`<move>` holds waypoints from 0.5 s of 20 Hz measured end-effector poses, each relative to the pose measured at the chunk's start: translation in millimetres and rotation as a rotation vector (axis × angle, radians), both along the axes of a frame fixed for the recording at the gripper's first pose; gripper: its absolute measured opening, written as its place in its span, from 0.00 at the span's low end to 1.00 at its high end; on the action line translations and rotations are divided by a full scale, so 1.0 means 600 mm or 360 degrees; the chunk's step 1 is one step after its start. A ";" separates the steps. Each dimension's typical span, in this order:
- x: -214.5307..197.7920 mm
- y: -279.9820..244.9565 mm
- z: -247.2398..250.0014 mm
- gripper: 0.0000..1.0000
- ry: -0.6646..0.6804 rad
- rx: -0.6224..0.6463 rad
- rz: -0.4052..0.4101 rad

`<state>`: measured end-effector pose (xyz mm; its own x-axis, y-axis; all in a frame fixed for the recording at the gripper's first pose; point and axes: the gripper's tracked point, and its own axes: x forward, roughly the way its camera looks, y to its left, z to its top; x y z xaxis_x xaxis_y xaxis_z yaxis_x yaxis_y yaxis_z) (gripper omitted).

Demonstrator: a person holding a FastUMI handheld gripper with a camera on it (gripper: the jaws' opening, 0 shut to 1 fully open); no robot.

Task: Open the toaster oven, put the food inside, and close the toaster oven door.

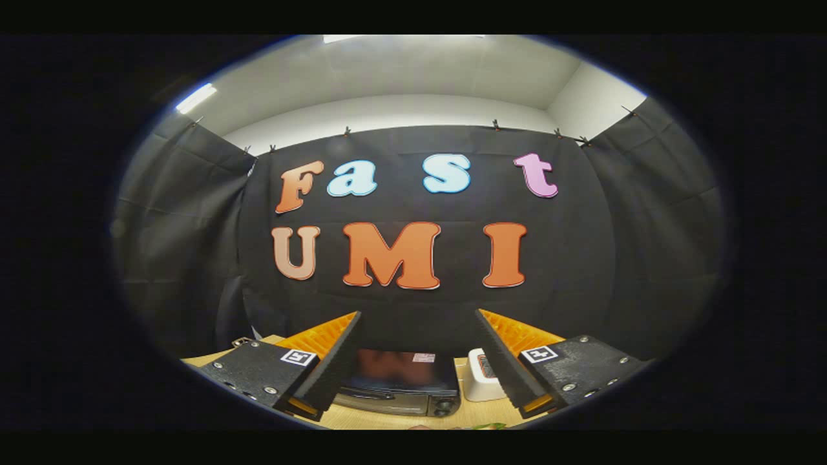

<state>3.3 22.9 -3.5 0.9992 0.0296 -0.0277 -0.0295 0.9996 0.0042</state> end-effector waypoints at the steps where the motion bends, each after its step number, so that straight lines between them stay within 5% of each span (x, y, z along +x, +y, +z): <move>1: 0.001 0.004 0.000 0.99 0.0002 0.0007 0.0003; 10: 0.019 0.041 -0.043 0.99 0.0108 0.0034 0.0016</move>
